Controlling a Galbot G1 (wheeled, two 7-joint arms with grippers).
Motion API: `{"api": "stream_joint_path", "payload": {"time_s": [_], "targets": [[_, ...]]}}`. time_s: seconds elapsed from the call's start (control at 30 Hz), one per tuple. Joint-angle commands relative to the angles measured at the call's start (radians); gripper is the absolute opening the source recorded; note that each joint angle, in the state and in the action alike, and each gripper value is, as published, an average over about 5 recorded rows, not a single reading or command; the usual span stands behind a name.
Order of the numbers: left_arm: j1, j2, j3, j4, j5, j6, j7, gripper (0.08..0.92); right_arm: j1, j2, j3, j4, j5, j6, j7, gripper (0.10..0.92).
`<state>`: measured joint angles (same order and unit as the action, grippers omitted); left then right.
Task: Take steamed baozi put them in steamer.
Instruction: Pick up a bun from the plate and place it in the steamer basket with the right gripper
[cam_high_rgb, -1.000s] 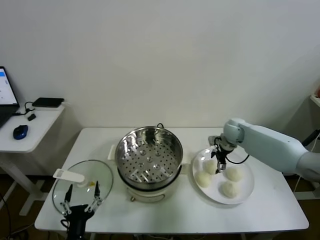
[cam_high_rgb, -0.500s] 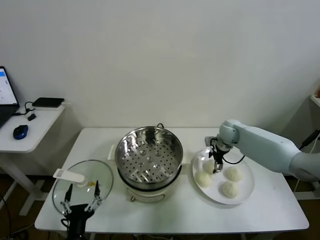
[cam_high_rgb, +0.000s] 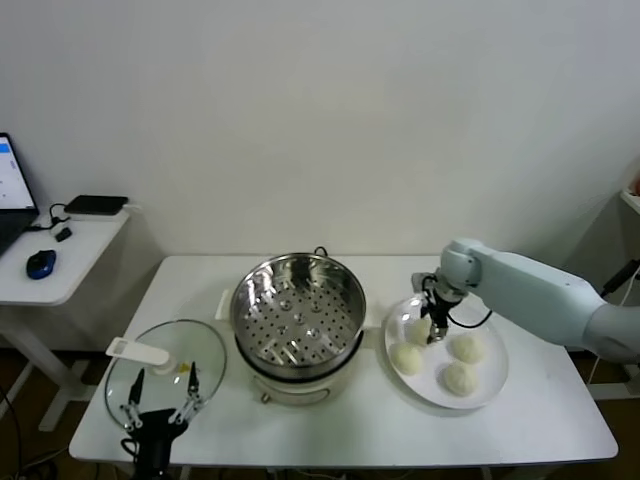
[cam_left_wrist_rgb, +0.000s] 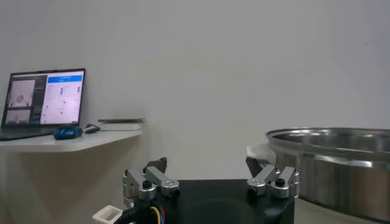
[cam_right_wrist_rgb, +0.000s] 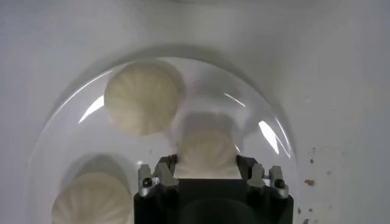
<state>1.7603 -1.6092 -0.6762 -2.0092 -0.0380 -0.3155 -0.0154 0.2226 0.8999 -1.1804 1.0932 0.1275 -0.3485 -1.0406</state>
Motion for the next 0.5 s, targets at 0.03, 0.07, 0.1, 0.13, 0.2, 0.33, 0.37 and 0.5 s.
{"api": "stream_joint_path", "payload": {"time_s": [0.03,0.07,0.1,0.13,0.2,0.33,0.37,0.5], "targets": [[0.002,-0.049,0.000,-0.006,-0.001,0.001,-0.001,0.823,0.067,-0.019,-0.062,0.067,0.019,-0.001,-0.002,0.670],[0.003,-0.049,-0.001,-0.007,-0.001,0.001,-0.002,0.823,0.098,-0.028,-0.086,0.087,0.027,0.002,-0.004,0.670],[0.004,-0.049,-0.002,-0.008,-0.001,0.001,-0.004,0.823,0.131,-0.036,-0.112,0.107,0.038,0.007,-0.006,0.670],[0.006,-0.049,-0.002,-0.009,-0.001,0.000,-0.005,0.823,0.165,-0.043,-0.136,0.125,0.050,0.013,-0.009,0.670],[0.009,-0.049,-0.003,-0.011,-0.001,0.000,-0.008,0.823,0.237,-0.054,-0.184,0.154,0.076,0.028,-0.014,0.670],[0.012,-0.049,-0.004,-0.015,0.000,-0.002,-0.013,0.823,0.417,-0.061,-0.289,0.216,0.145,0.071,-0.026,0.670],[0.013,-0.049,-0.003,-0.016,0.001,-0.003,-0.013,0.823,0.463,-0.058,-0.312,0.232,0.160,0.082,-0.027,0.670],[0.015,-0.049,-0.001,-0.017,0.007,-0.005,-0.017,0.823,0.616,-0.031,-0.381,0.293,0.196,0.128,-0.022,0.668]]}}
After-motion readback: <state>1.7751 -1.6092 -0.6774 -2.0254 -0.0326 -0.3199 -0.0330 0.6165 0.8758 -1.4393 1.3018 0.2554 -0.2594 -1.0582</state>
